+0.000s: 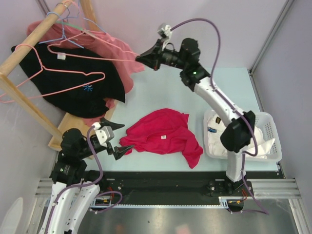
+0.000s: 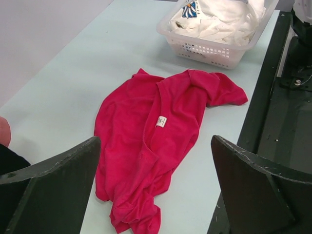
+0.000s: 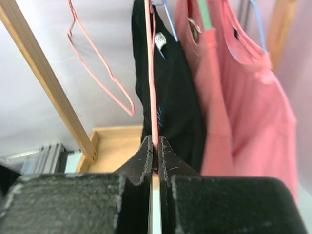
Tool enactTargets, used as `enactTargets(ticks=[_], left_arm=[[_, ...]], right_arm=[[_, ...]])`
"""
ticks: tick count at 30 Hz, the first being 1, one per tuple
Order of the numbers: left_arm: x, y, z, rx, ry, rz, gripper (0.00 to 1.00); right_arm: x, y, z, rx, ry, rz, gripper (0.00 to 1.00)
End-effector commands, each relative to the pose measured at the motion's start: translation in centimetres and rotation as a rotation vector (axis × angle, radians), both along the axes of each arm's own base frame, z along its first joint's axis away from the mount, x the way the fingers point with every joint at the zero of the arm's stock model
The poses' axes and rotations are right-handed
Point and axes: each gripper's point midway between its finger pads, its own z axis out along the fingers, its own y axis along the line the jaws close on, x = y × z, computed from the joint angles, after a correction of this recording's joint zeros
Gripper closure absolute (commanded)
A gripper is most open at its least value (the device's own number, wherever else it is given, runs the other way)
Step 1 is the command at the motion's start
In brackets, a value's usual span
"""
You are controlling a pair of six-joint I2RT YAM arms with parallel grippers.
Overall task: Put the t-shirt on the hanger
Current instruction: Pick up the hanger from the clothesline, then place the T-shirt on the hanger.
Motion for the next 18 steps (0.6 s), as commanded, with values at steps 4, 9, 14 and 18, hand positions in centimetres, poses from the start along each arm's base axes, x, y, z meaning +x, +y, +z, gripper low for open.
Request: enactTargets(ticks=[4, 9, 14, 18], left_arm=[[-0.2, -1.0, 1.9, -0.034, -0.047, -0.080, 0.00], [0.3, -1.6, 2.2, -0.059, -0.041, -0.113, 0.01], [0.5, -2.7, 2.5, -0.111, 0.004, -0.193, 0.00], [2.1, -3.0, 3.9, -0.136, -0.052, -0.178, 0.01]], right_arm=[[-4.9, -8.1, 0.2, -0.139, -0.017, 0.050, 1.00], [-8.0, -14.4, -4.1, -0.287, 0.061, -0.011, 1.00], [-10.1, -23.8, -9.0, -0.403, 0.127, -0.225, 1.00], [-12.5, -28.5, -12.3, -0.496, 0.138, -0.280, 1.00]])
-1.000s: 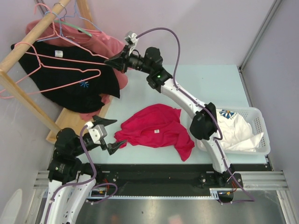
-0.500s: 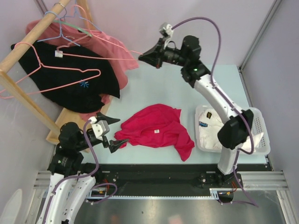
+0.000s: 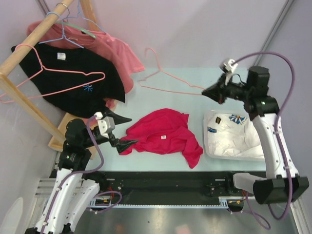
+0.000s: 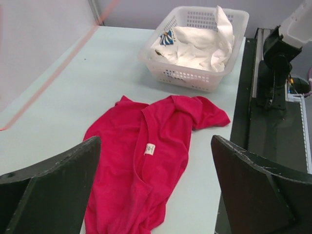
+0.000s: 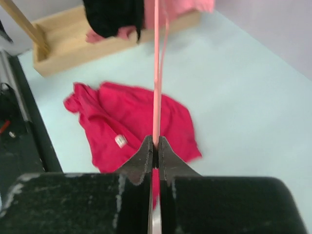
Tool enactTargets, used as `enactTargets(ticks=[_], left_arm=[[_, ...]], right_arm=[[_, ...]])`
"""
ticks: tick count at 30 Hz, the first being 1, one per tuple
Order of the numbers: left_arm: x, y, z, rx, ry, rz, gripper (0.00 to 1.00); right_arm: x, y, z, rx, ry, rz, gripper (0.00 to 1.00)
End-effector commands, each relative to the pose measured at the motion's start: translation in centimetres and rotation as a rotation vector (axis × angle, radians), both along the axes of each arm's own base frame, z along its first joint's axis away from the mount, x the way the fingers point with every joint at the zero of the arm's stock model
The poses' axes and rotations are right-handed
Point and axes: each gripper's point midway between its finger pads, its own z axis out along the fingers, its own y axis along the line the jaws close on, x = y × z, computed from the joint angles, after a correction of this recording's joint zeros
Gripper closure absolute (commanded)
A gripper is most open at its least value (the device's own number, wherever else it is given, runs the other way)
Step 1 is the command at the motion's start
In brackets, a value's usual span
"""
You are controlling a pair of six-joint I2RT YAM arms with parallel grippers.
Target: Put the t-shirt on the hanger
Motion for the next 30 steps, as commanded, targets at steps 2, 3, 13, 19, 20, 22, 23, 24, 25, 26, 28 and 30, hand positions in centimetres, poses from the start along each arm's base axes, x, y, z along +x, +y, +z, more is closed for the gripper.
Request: enactTargets(ticks=[2, 3, 13, 19, 20, 22, 23, 24, 25, 26, 28, 30], left_arm=[[3.1, -0.4, 2.9, -0.073, -0.103, 0.040, 0.01], [4.1, -0.3, 2.9, -0.076, -0.104, 0.072, 0.02], [8.5, -1.9, -1.4, 0.037, -0.093, -0.005, 0.03], [7.4, -3.1, -6.6, 0.119, -0.035, -0.065, 0.06], [7.3, -3.3, -7.0, 0.122, -0.034, -0.069, 0.07], [7.3, -3.3, -7.5, 0.137, -0.048, -0.073, 0.16], [7.1, -3.4, -7.7, 0.144, -0.043, -0.085, 0.22], [6.9, -3.4, -7.7, 0.146, -0.043, -0.095, 0.30], [6.3, -3.5, -8.0, 0.150, -0.026, -0.116, 0.51], [5.9, -3.6, -7.8, 0.149, -0.027, -0.135, 0.61], [5.3, -3.7, -7.9, 0.162, -0.032, -0.165, 0.96], [4.6, -3.7, -8.1, 0.179, -0.010, -0.171, 1.00]], right_arm=[[-5.4, -4.0, -5.0, -0.124, 0.098, 0.022, 1.00], [-6.3, -3.9, -5.2, -0.125, 0.105, 0.035, 1.00], [-12.1, -1.1, -5.1, -0.102, 0.106, 0.167, 1.00], [-14.3, 0.6, -4.2, -0.065, 0.125, 0.233, 1.00], [-14.6, 0.8, -4.1, -0.062, 0.129, 0.241, 1.00], [-15.2, 1.2, -4.2, -0.061, 0.150, 0.260, 1.00], [-15.2, 1.2, -4.2, -0.061, 0.151, 0.261, 1.00], [-15.2, 1.3, -4.4, -0.060, 0.163, 0.263, 1.00], [-15.0, 1.4, -4.4, -0.060, 0.167, 0.252, 1.00], [-14.7, 1.5, -4.7, -0.061, 0.173, 0.248, 1.00], [-13.5, 1.4, -5.3, -0.083, 0.179, 0.207, 1.00], [-12.3, 1.6, -6.0, -0.125, 0.186, 0.179, 0.66]])
